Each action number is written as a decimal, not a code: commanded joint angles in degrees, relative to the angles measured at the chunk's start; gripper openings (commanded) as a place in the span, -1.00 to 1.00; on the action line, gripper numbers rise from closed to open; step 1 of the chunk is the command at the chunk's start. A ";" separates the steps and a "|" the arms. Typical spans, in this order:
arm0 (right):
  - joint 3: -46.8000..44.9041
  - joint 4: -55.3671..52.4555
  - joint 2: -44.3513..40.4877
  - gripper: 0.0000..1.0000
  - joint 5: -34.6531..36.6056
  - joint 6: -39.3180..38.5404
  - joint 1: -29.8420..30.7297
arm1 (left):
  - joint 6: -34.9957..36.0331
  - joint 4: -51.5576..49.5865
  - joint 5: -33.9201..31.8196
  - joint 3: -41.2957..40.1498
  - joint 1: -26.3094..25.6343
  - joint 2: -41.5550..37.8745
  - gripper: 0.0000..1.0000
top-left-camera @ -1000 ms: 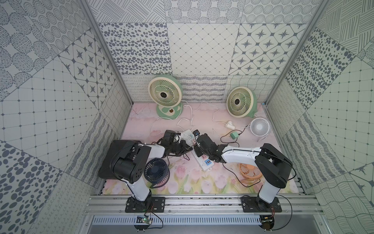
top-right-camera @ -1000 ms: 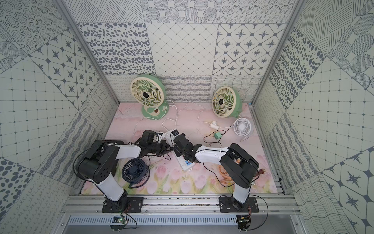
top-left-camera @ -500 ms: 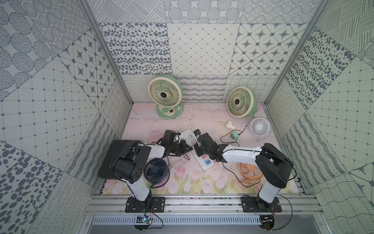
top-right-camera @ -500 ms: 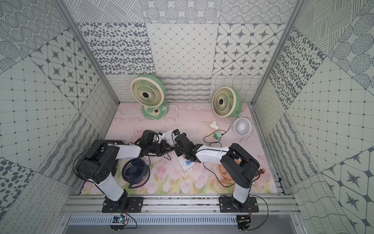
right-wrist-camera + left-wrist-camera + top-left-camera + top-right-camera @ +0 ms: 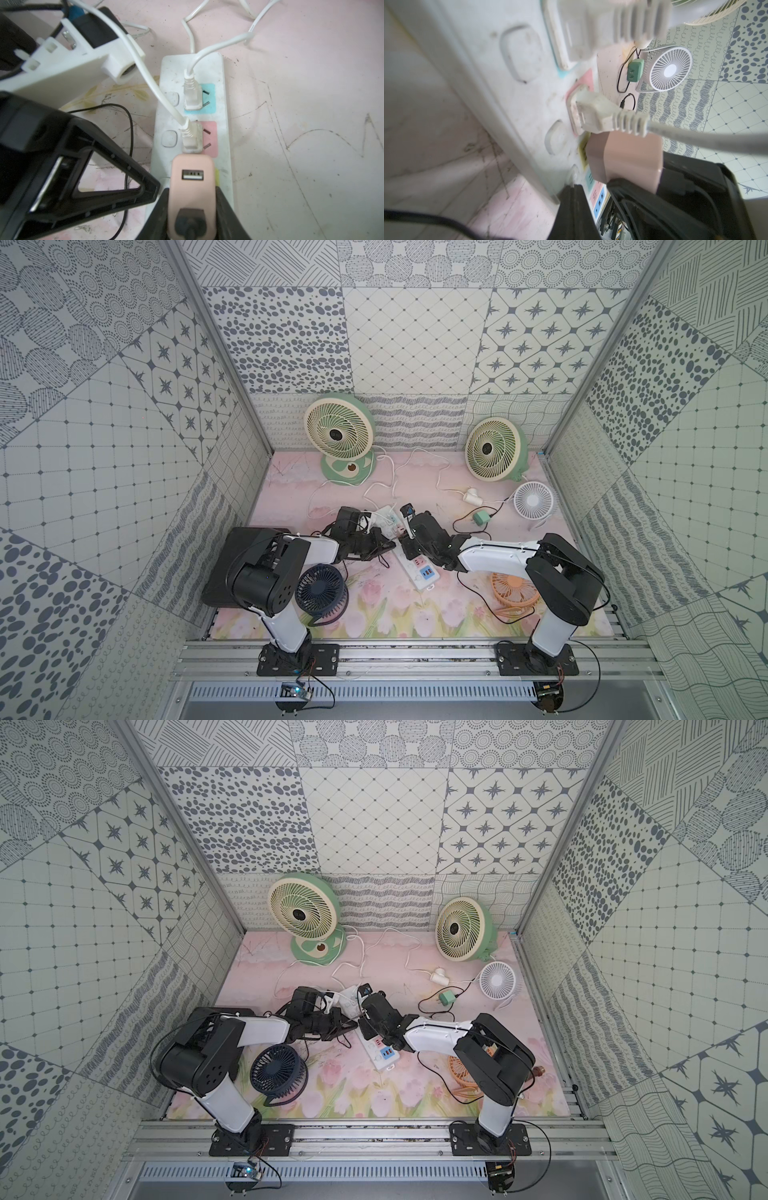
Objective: Unplug the desk fan from the power strip
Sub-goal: Remove the plug from the socket.
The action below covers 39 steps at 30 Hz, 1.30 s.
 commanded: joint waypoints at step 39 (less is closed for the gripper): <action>-1.90 6.27 -2.89 -0.83 -6.12 4.71 -2.61 | 0.26 -6.11 -6.28 -0.38 0.56 0.45 -1.00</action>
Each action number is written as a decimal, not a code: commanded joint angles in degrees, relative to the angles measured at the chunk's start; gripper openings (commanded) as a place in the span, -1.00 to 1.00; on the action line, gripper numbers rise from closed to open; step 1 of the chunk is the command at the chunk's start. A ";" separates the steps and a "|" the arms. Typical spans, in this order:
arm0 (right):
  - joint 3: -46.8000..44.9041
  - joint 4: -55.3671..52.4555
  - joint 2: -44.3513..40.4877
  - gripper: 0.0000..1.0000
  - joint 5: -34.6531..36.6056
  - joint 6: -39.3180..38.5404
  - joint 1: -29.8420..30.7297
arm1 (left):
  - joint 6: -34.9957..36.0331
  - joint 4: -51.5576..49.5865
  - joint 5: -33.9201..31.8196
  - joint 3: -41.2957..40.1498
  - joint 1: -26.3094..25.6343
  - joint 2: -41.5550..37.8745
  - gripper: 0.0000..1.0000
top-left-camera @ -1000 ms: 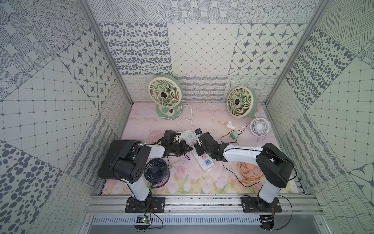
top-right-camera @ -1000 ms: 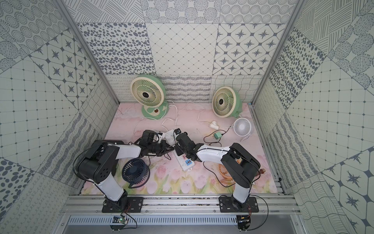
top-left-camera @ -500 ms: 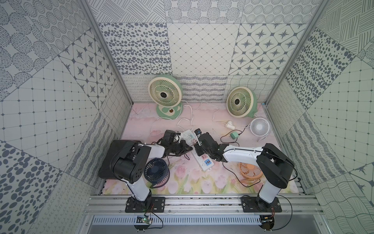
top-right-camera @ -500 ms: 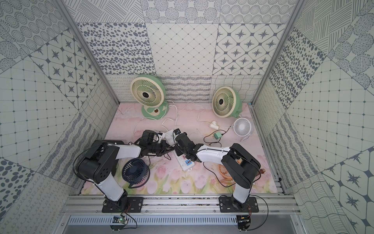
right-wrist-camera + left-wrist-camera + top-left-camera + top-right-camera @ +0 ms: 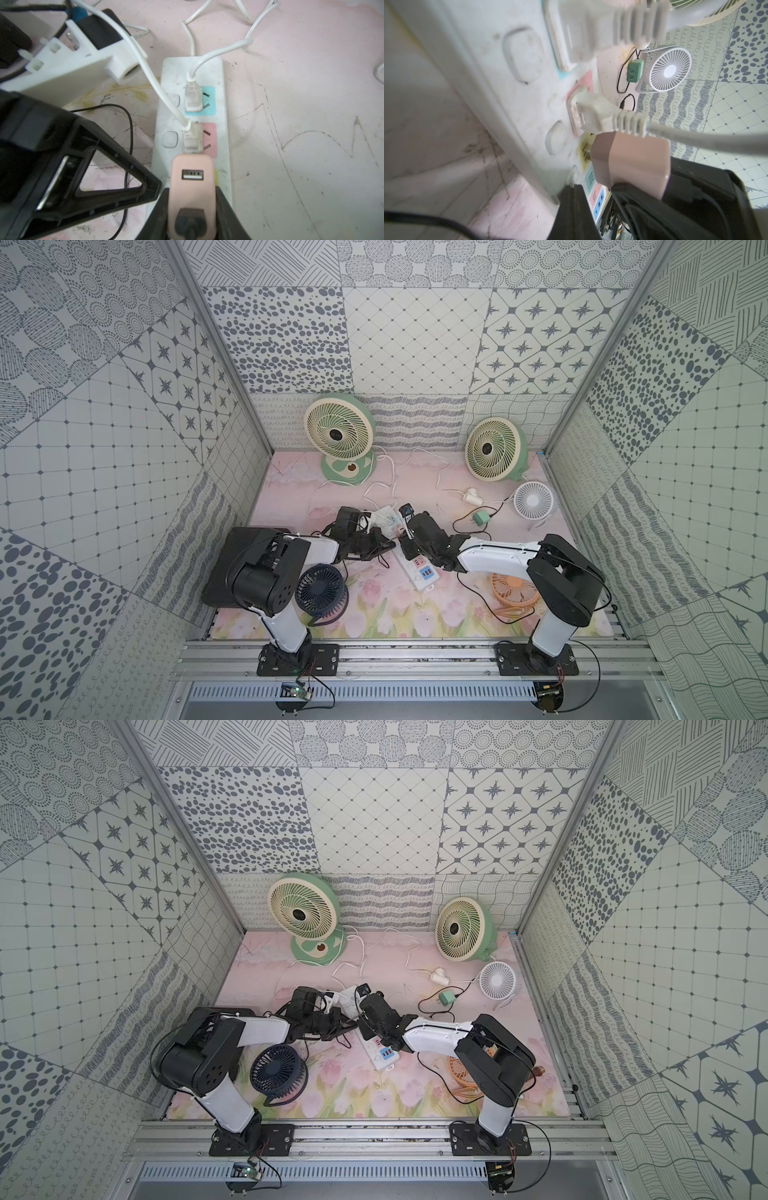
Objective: Unplug the desk fan from the power strip
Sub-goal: Remove the plug from the socket.
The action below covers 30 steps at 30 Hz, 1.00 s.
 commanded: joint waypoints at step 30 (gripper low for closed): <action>0.25 0.03 -6.18 -0.81 1.20 -2.42 0.47 | 1.55 -10.22 -6.37 2.12 3.09 -5.32 -1.00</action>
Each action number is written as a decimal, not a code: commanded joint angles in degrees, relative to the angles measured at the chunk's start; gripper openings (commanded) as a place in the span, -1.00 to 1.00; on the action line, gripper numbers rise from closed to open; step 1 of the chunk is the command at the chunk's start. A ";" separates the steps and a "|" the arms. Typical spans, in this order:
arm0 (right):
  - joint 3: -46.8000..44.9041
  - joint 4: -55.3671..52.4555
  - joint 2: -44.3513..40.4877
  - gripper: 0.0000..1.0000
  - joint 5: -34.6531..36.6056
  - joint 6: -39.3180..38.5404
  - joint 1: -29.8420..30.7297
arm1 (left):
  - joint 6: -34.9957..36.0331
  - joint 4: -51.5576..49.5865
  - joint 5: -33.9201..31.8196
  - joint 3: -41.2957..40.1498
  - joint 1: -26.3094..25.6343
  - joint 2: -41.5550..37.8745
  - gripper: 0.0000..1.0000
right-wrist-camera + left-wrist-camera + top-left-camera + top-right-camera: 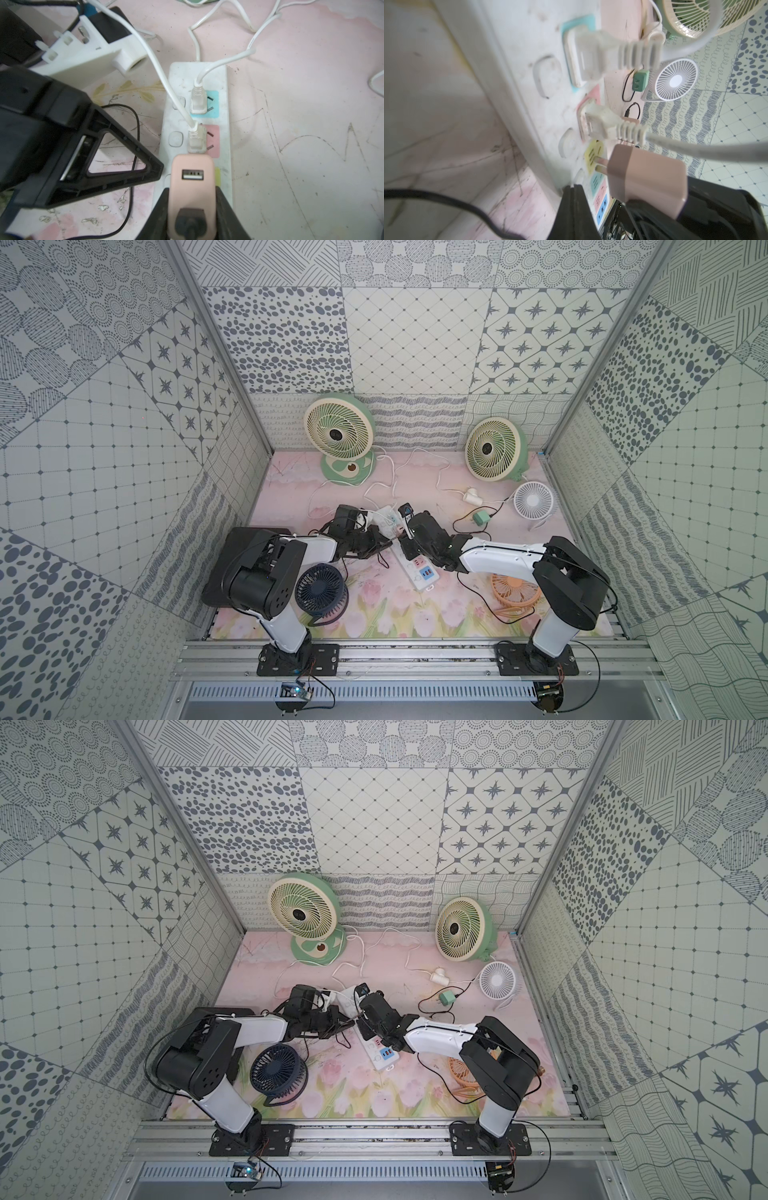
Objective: Unplug the desk fan from the power strip
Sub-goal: Remove the plug from the socket, then place the plug at the center of the board.
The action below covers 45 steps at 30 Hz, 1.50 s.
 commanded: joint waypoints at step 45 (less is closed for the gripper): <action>18.30 -10.46 15.61 -0.41 -31.67 -6.42 9.30 | 2.94 -17.68 -17.28 -2.25 8.68 -28.31 -1.00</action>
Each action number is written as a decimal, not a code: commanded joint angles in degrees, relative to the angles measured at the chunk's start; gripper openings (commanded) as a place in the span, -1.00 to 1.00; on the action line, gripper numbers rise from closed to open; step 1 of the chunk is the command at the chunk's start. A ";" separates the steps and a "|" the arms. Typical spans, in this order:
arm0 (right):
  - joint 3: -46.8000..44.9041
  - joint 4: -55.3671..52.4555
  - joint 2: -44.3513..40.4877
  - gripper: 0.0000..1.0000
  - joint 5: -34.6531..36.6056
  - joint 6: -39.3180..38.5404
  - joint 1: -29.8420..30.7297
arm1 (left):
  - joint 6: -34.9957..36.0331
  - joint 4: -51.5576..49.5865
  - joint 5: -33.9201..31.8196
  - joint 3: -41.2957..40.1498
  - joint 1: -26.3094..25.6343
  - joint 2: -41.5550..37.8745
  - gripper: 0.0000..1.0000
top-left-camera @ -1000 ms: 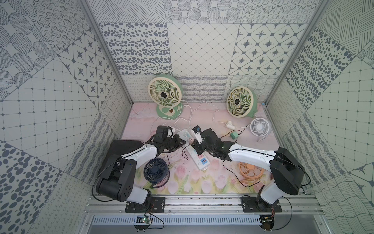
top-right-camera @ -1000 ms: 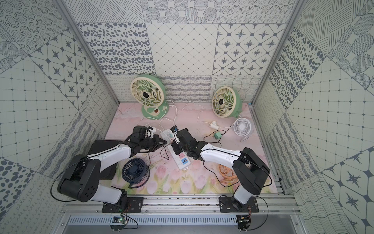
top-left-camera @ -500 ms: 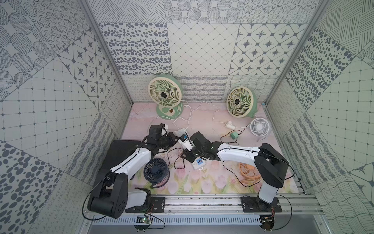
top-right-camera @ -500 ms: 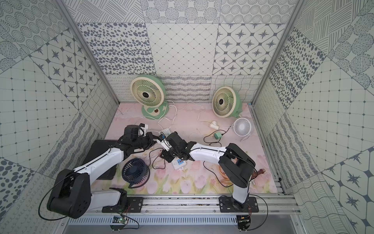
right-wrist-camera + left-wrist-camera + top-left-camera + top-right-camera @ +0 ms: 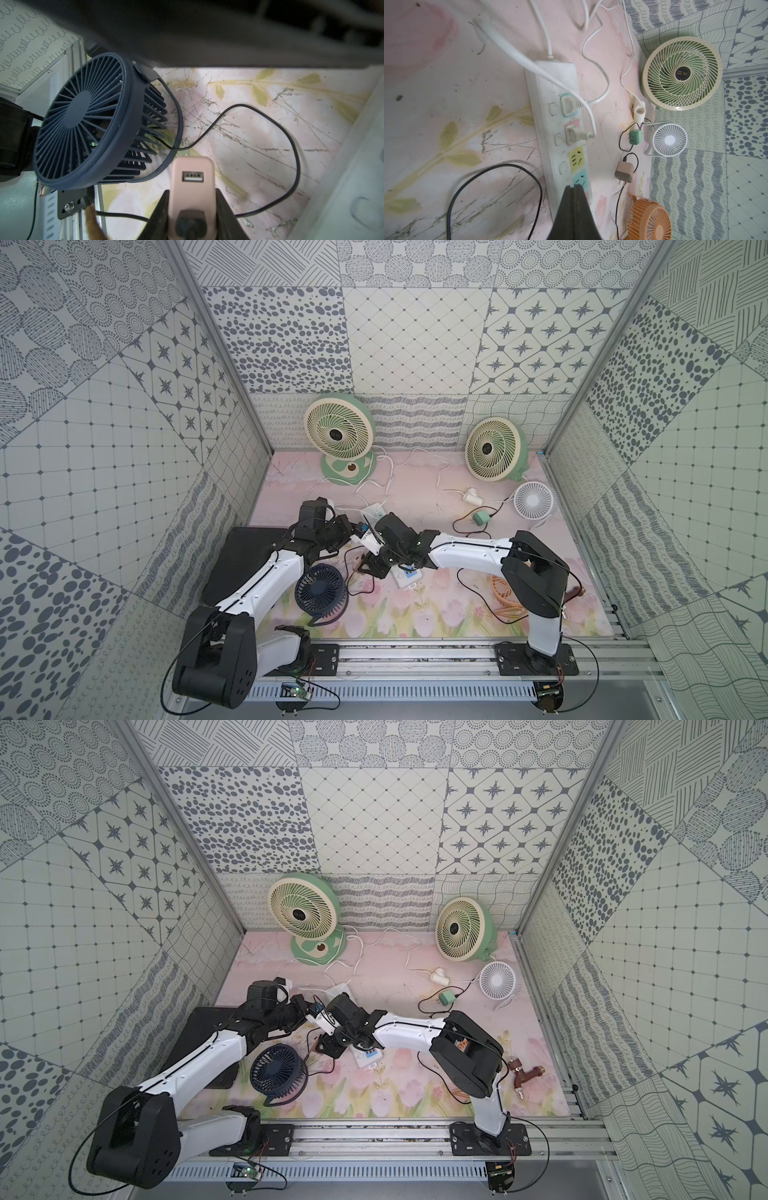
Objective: Unplug the desk fan from the power strip
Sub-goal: Place the plug at the center of the board, then remove the plug from the socket.
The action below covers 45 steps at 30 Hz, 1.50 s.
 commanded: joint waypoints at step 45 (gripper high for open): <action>0.65 2.04 -3.22 -0.06 24.23 8.81 -8.93 | -4.66 15.58 15.44 -0.55 -0.11 15.76 -1.00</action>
